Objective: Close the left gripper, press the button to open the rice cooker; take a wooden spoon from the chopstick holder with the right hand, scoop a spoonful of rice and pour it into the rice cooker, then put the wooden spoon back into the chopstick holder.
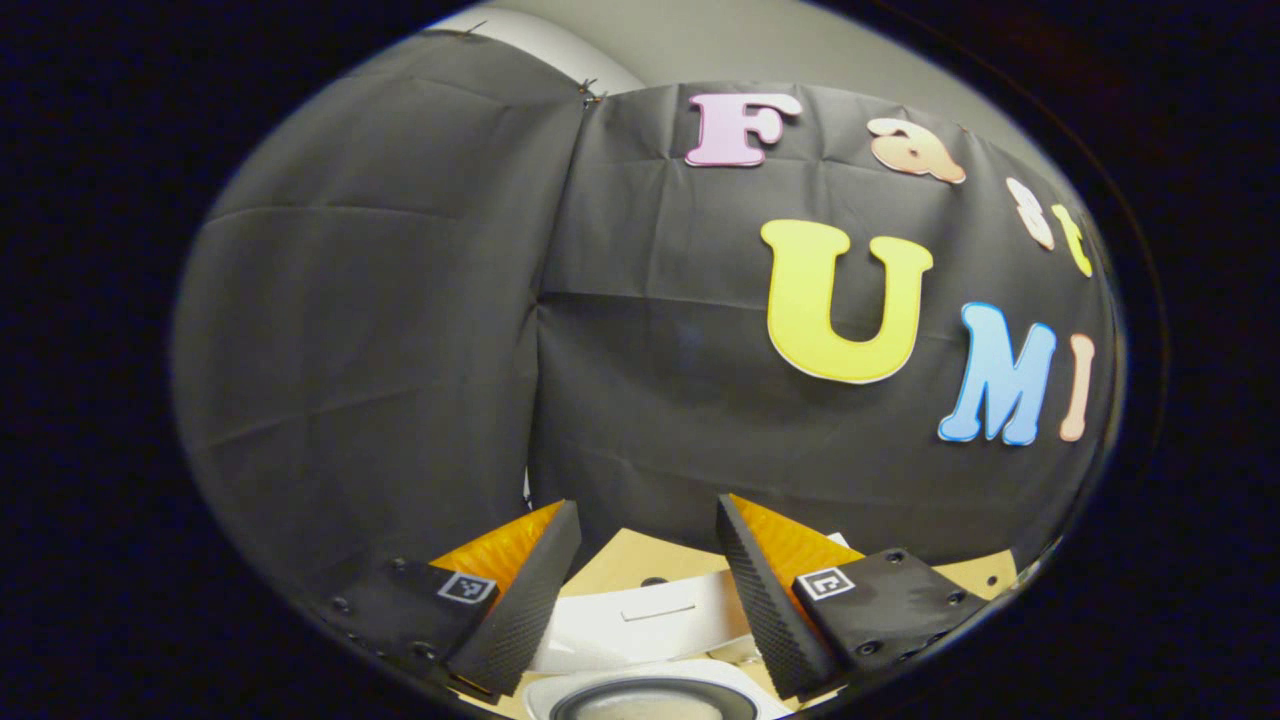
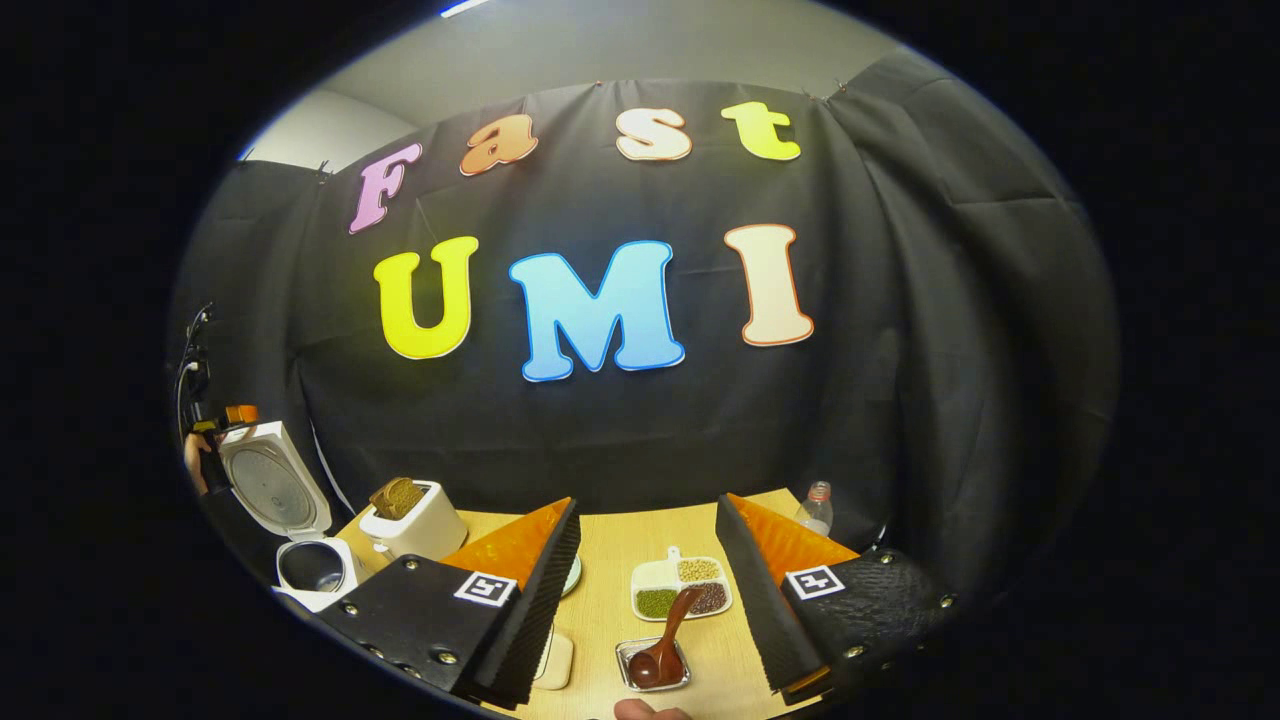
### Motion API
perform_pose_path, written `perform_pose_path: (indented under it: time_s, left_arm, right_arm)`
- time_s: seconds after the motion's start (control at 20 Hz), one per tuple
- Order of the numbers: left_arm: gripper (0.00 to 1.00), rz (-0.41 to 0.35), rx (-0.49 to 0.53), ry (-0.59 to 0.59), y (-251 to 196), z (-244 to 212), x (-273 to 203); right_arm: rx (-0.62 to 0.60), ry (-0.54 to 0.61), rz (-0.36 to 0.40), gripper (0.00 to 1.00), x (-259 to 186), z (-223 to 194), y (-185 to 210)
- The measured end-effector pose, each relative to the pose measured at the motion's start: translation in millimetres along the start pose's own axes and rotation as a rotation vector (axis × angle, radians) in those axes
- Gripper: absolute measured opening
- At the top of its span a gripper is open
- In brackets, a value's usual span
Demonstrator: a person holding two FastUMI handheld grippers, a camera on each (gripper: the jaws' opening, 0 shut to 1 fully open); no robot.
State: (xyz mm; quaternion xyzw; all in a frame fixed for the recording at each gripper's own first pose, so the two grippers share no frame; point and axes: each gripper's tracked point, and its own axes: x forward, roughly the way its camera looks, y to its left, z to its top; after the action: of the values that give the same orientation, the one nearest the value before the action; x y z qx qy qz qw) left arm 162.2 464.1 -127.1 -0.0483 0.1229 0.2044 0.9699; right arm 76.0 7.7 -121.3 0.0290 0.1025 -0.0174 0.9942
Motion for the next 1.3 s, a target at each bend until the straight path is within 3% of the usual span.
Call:
perform_pose_path:
  time_s: [0.55, 0.7, 0.75, 0.8, 1.1, 1.25, 1.3]
  left_arm:
    - [0.99, 0.004, 0.052, -0.018, -25, -27, -62]
    - [0.99, -0.009, 0.052, -0.029, -34, -45, -88]
    - [0.92, -0.013, 0.055, -0.035, -37, -51, -97]
    - [1.0, -0.015, 0.057, -0.041, -40, -58, -105]
    - [1.0, -0.024, 0.06, -0.044, -52, -102, -129]
    - [0.95, -0.021, 0.055, -0.031, -57, -120, -141]
    - [1.0, -0.021, 0.057, -0.029, -59, -127, -146]
  right_arm:
    - [0.011, 0.02, 0.065, 0.83, 4, -8, 18]
    - [0.038, -0.046, 0.106, 0.83, -5, 10, 25]
    - [0.032, -0.073, 0.106, 0.83, -7, 15, 22]
    - [0.023, -0.096, 0.106, 0.83, -10, 21, 21]
    - [0.054, -0.16, 0.142, 0.83, -24, 45, 29]
    - [0.049, -0.153, 0.148, 0.83, -28, 44, 29]
    - [0.048, -0.148, 0.15, 0.83, -28, 43, 29]
